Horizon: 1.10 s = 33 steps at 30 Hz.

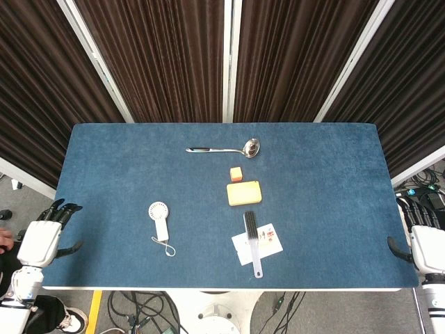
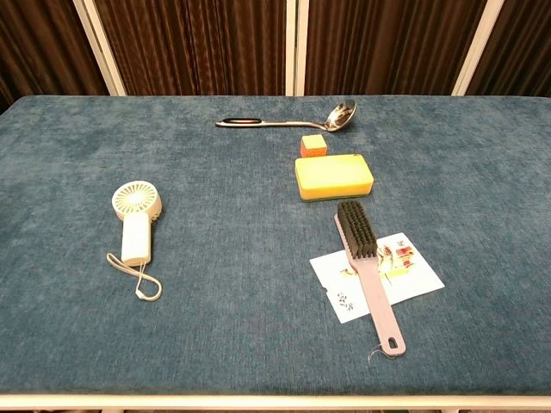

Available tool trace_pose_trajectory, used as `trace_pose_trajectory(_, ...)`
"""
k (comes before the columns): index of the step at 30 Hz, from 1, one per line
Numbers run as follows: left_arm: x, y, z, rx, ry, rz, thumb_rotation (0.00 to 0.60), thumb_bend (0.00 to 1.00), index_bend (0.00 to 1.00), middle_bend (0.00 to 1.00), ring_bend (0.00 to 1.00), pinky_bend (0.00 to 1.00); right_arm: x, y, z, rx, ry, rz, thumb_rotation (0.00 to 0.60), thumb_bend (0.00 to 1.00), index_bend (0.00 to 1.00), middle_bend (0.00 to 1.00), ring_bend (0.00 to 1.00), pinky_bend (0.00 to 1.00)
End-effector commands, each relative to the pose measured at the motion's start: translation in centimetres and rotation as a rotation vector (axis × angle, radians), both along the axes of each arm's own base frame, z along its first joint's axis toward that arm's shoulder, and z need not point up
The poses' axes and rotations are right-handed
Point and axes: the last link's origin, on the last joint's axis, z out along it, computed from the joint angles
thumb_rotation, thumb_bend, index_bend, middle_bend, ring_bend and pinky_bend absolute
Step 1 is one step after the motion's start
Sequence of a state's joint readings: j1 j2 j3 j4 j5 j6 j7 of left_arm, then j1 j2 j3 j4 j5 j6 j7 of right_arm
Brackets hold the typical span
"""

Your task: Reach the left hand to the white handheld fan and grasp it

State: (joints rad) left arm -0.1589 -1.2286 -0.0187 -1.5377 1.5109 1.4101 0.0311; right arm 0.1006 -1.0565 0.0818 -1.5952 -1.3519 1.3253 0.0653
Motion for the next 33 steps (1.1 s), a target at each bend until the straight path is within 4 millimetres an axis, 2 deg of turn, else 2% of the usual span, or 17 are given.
trace_pose_trajectory(1,0.0,0.0,-0.1,-0.003,0.003,0.0,0.6,0.16,0.21,0.19,0.08,0.26,0.0,0.1,0.2,-0.003,-0.003,-0.001,0.6,0.28,0.0,0.0,0.0,0.0)
trace_pose_trajectory(9,0.5,0.2,-0.1,0.006,-0.003,-0.022,0.6,0.16,0.21,0.2,0.08,0.26,-0.2,0.1,0.3,-0.005,-0.004,-0.002,0.6,0.28,0.0,0.0,0.0,0.0)
trace_pose_trajectory(11,0.9,0.3,-0.1,0.023,-0.012,-0.041,0.6,0.16,0.21,0.22,0.12,0.31,-0.2,0.0,0.4,-0.01,-0.005,-0.002,0.6,0.28,0.0,0.0,0.0,0.0)
trace_pose_trajectory(12,1.1,0.4,-0.1,0.037,-0.009,-0.055,0.6,0.17,0.21,0.25,0.17,0.36,-0.2,0.0,0.4,-0.011,-0.006,-0.003,0.6,0.28,0.0,0.0,0.0,0.0)
trace_pose_trajectory(13,1.3,0.5,-0.1,0.05,-0.009,-0.069,0.6,0.18,0.2,0.32,0.29,0.46,-0.2,0.0,0.4,-0.012,-0.007,-0.002,0.6,0.28,0.0,0.0,0.0,0.0)
trace_pose_trajectory(14,1.5,0.5,-0.2,0.057,-0.015,-0.08,0.6,0.2,0.2,0.44,0.44,0.59,-0.2,0.1,0.5,-0.011,-0.006,-0.003,0.6,0.28,0.0,0.0,0.0,0.0)
trace_pose_trajectory(16,1.8,0.3,-0.5,0.035,-0.031,-0.101,0.6,0.24,0.2,0.65,0.68,0.77,-0.2,0.1,0.5,-0.011,-0.005,-0.002,0.6,0.28,0.0,0.0,0.0,0.0)
trace_pose_trajectory(17,1.9,0.2,-0.6,0.021,-0.027,-0.114,0.6,0.26,0.2,0.74,0.76,0.84,-0.2,0.1,0.5,-0.011,-0.005,-0.002,0.6,0.28,0.0,0.0,0.0,0.0)
trace_pose_trajectory(19,2.1,0.0,-0.9,-0.015,-0.022,-0.142,0.6,0.31,0.19,0.82,0.83,0.88,-0.1,0.1,0.6,-0.015,-0.008,0.0,0.6,0.28,0.0,0.0,0.0,0.0)
trace_pose_trajectory(23,3.4,0.0,-1.8,-0.093,-0.032,-0.208,0.6,0.36,0.19,0.84,0.84,0.88,0.1,0.0,0.6,-0.021,-0.013,0.008,0.6,0.28,0.0,0.0,0.0,0.0)
trace_pose_trajectory(27,5.2,0.3,-3.5,-0.193,-0.008,-0.254,0.6,0.37,0.19,0.85,0.85,0.88,0.5,0.3,0.5,-0.008,-0.018,0.009,0.6,0.28,0.0,0.0,0.0,0.0)
trace_pose_trajectory(33,6.2,0.7,-6.2,-0.304,0.032,-0.266,0.6,0.38,0.19,0.86,0.85,0.88,0.6,0.1,1.1,-0.013,-0.017,0.002,0.6,0.28,0.0,0.0,0.0,0.0)
